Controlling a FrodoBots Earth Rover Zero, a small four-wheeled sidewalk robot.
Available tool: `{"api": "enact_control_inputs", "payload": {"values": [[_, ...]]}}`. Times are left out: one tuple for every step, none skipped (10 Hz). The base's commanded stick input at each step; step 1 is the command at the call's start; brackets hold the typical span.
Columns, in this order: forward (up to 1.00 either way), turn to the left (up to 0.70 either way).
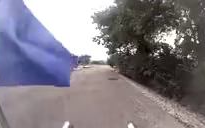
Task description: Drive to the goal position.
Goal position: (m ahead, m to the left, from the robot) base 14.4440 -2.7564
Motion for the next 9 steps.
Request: {"api": "enact_control_inputs", "payload": {"values": [[0.45, 0.0], [0.45, 0.0], [0.45, 0.0], [0.45, 0.0], [0.45, 0.0], [0.45, 0.0], [0.45, 0.0], [0.45, 0.0], [0.45, 0.0]]}}
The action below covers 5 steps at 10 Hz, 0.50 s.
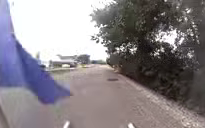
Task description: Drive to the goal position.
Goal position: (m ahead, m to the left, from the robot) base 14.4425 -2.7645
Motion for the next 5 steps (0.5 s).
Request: {"api": "enact_control_inputs", "payload": {"values": [[0.45, 0.0], [0.45, 0.0], [0.45, 0.0], [0.45, 0.0], [0.45, 0.0]]}}
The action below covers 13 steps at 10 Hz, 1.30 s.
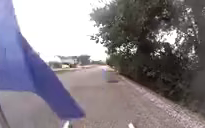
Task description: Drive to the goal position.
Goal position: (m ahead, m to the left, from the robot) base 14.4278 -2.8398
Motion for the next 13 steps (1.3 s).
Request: {"api": "enact_control_inputs", "payload": {"values": [[0.45, 0.0], [0.45, 0.0], [0.45, 0.0], [0.45, 0.0], [0.45, 0.0], [0.45, 0.0], [0.45, 0.0], [0.45, 0.0], [0.45, 0.0], [0.45, 0.0], [0.45, 0.0], [0.45, 0.0], [0.45, 0.0]]}}
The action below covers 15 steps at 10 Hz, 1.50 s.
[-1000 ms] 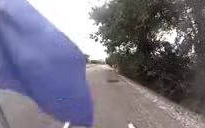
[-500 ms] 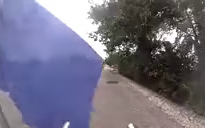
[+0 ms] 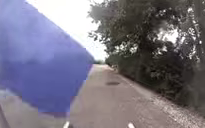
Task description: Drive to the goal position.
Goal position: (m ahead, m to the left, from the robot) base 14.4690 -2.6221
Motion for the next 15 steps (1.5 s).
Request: {"api": "enact_control_inputs", "payload": {"values": [[0.45, 0.0], [0.45, 0.0], [0.45, 0.0], [0.45, 0.0], [0.45, 0.0], [0.45, 0.0], [0.45, 0.0], [0.45, 0.0], [0.45, 0.0], [0.45, 0.0], [0.45, 0.0], [0.45, 0.0], [0.45, 0.0], [0.45, 0.0], [0.45, 0.0]]}}
